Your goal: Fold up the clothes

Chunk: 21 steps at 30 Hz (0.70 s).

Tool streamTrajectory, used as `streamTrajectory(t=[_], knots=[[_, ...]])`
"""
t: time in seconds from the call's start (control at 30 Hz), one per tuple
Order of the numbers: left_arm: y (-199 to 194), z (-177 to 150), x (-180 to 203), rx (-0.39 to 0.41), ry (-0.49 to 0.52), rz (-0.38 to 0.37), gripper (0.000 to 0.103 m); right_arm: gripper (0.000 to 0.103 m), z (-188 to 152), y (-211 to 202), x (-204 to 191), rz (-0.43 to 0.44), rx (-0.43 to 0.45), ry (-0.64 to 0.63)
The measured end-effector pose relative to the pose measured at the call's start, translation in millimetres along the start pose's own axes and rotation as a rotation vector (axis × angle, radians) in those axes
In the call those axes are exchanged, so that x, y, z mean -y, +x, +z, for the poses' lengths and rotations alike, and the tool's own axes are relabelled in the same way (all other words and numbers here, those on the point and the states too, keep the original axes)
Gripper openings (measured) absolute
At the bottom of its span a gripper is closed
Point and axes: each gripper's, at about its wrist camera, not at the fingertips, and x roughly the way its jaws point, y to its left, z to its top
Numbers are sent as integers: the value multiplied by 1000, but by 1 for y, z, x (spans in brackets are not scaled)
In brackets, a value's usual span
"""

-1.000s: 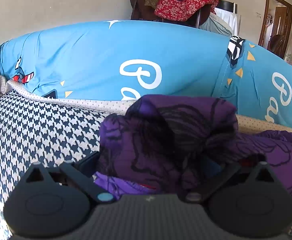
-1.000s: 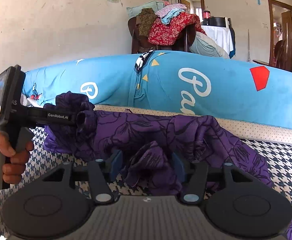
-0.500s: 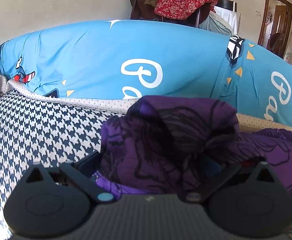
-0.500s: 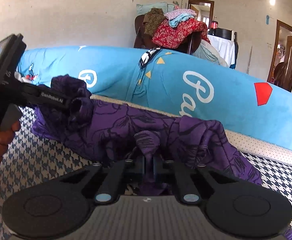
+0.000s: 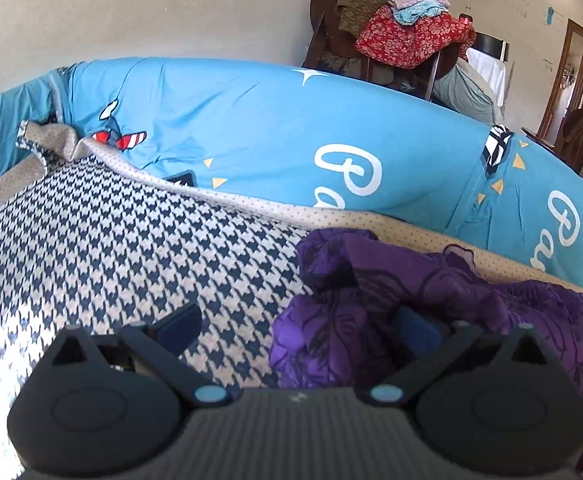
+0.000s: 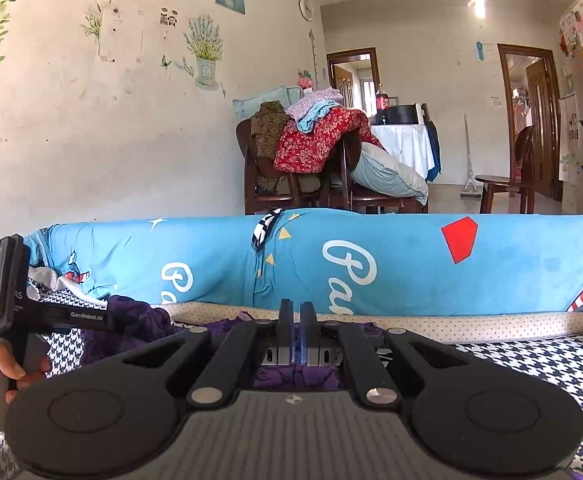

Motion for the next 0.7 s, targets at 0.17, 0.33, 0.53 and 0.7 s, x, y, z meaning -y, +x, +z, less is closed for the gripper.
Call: streamTrajectory(t=[0.17, 0.33, 0.53, 0.7], knots=[[-17, -15, -11, -28, 17, -22, 103, 20, -23, -1, 1, 11, -135, -53], [-31, -33, -4, -58, 76, -80, 103, 30, -59, 5, -19, -27, -229, -261], [-40, -56, 4, -129, 105, -173, 103, 30, -94, 16, -43, -34, -285, -489], [-44, -71, 19, -161, 175, -247, 103, 30, -106, 32, -55, -26, -304, -551]])
